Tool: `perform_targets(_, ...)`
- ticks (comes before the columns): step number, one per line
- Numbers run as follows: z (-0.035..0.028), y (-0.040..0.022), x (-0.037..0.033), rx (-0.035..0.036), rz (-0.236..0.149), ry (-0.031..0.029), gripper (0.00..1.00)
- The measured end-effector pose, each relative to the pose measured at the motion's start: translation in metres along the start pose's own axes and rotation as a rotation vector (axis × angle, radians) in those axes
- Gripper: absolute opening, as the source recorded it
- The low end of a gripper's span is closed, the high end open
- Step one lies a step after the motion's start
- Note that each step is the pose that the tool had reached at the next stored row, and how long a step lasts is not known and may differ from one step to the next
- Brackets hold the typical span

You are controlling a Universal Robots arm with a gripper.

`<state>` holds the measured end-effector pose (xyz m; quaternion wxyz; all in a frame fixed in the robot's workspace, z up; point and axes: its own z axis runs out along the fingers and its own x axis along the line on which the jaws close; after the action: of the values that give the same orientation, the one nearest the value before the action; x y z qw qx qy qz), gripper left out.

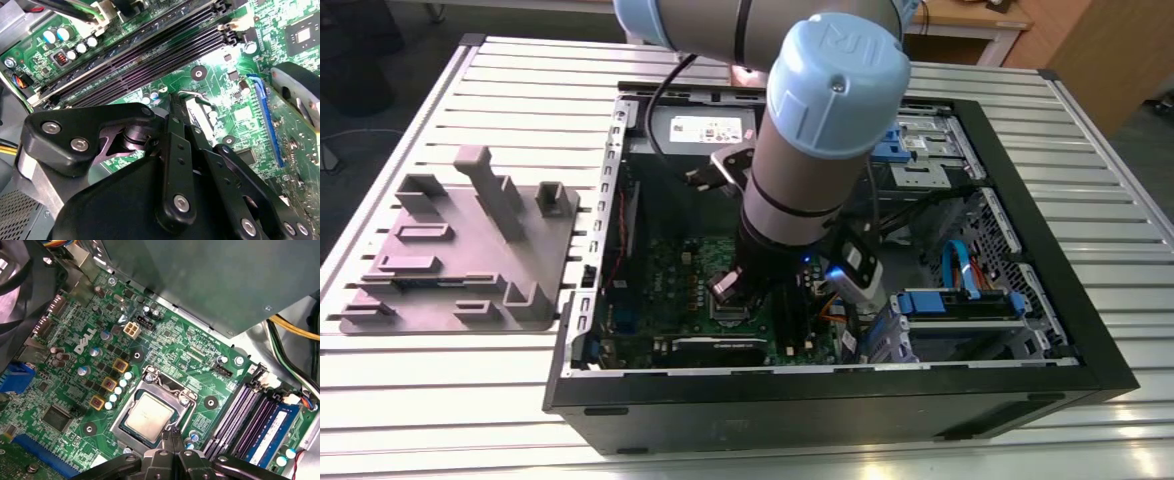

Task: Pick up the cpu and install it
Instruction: 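Install the first cpu locking lever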

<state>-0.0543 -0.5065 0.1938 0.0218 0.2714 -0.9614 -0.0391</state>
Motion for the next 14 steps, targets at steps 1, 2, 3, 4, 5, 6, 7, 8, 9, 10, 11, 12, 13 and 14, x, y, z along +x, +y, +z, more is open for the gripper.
perform_targets(1,0.0,-0.0005,0.0003,0.0,0.001,-0.0001,0.1)
perform_targets(2,0.0002,-0.001,0.0006,0.0,0.002,-0.0002,0.1)
perform_targets(3,0.0004,-0.0015,0.0008,0.0,0.003,-0.0003,0.1)
perform_targets(4,0.0007,-0.0021,0.0012,-0.0001,0.004,-0.0004,0.1)
perform_targets(5,0.001,-0.0027,0.0015,-0.0001,0.005,-0.0005,0.1)
perform_targets(6,0.0014,-0.0035,0.002,-0.0001,0.006,-0.0006,0.1)
perform_targets(7,0.0018,-0.0042,0.0024,-0.0001,0.007,-0.0006,0.1)
perform_targets(8,0.0023,-0.0049,0.0028,0.0,0.008,-0.0006,0.1)
perform_targets(9,0.0027,-0.0054,0.0031,0.0001,0.008,-0.0005,0.1)
perform_targets(10,0.0032,-0.0057,0.0032,0.0001,0.009,-0.0005,0.1)
perform_targets(11,0.0037,-0.0059,0.0032,0.0001,0.01,-0.0005,0.1)
perform_targets(12,0.0041,-0.0062,0.0031,0.0002,0.01,-0.0003,0.1)
perform_targets(13,0.0046,-0.0064,0.0029,0.0003,0.01,-0.0003,0.1)
perform_targets(14,0.005,-0.0067,0.0027,0.0003,0.01,-0.0002,0.1)
